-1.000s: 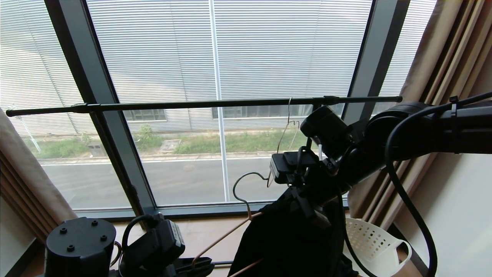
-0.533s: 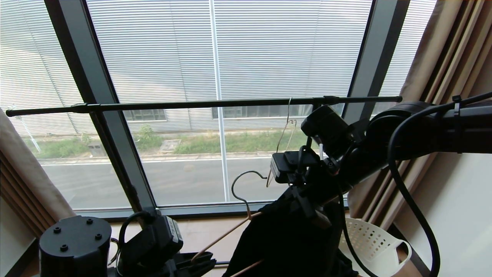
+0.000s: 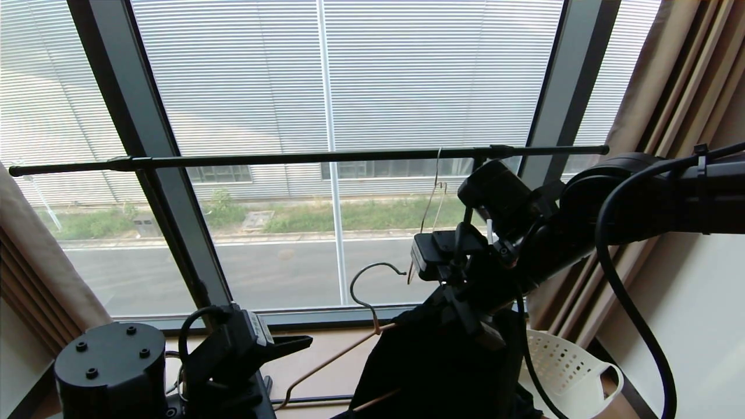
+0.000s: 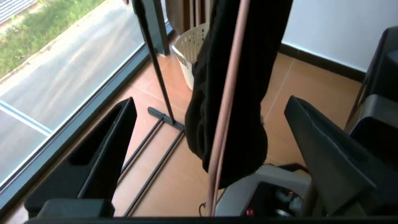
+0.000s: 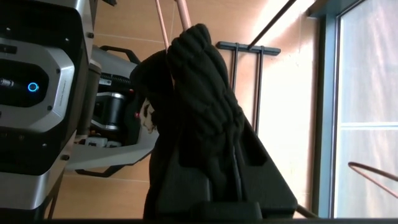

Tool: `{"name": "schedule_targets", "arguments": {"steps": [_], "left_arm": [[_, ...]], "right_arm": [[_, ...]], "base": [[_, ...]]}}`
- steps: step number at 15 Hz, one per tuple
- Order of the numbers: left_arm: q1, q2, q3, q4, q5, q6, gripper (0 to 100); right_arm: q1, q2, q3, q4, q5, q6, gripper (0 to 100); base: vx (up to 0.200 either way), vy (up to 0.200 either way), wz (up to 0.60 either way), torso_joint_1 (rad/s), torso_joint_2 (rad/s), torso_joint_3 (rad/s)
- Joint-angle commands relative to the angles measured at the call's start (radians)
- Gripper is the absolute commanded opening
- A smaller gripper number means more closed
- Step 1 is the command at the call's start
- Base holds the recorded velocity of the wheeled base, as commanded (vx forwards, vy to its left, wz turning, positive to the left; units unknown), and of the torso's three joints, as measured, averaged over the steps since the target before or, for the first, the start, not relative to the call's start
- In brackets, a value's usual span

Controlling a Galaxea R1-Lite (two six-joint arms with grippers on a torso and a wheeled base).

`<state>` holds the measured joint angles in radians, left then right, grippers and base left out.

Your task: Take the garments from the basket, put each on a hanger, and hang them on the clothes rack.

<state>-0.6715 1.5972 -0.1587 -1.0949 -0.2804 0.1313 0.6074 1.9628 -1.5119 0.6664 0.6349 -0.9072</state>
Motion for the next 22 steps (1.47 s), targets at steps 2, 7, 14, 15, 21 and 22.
{"name": "schedule_targets", "arguments": {"steps": [2,7,14,15,21,22], "left_arm": [[0.007,-0.022,0.011,-0.053,0.000,-0.009,100],[0.072,-0.065,-0.015,-0.065,-0.003,-0.102,100],[0.187,-0.100,-0.004,-0.059,-0.002,-0.271,100],[0.191,-0.102,0.005,-0.059,-0.002,-0.312,100],[0.181,-0.076,-0.001,0.086,-0.003,-0.599,100],[0.162,-0.046,-0.005,0.084,-0.003,-0.639,100]], "right_arm": [[-0.021,-0.030,0.012,-0.004,-0.001,0.005,0],[-0.129,-0.073,0.012,-0.018,-0.004,0.047,0],[-0.242,-0.237,0.091,-0.024,0.006,0.191,0],[-0.247,-0.240,0.096,-0.025,0.016,0.211,0],[-0.267,-0.314,0.256,-0.174,0.062,0.338,0],[-0.268,-0.335,0.325,-0.254,0.092,0.346,0]], "base": [[0.000,0.000,0.00,0.000,0.00,0.000],[0.000,0.000,0.00,0.000,0.00,0.000],[0.000,0.000,0.00,0.000,0.00,0.000],[0.000,0.000,0.00,0.000,0.00,0.000],[0.000,0.000,0.00,0.000,0.00,0.000],[0.000,0.000,0.00,0.000,0.00,0.000]]}}
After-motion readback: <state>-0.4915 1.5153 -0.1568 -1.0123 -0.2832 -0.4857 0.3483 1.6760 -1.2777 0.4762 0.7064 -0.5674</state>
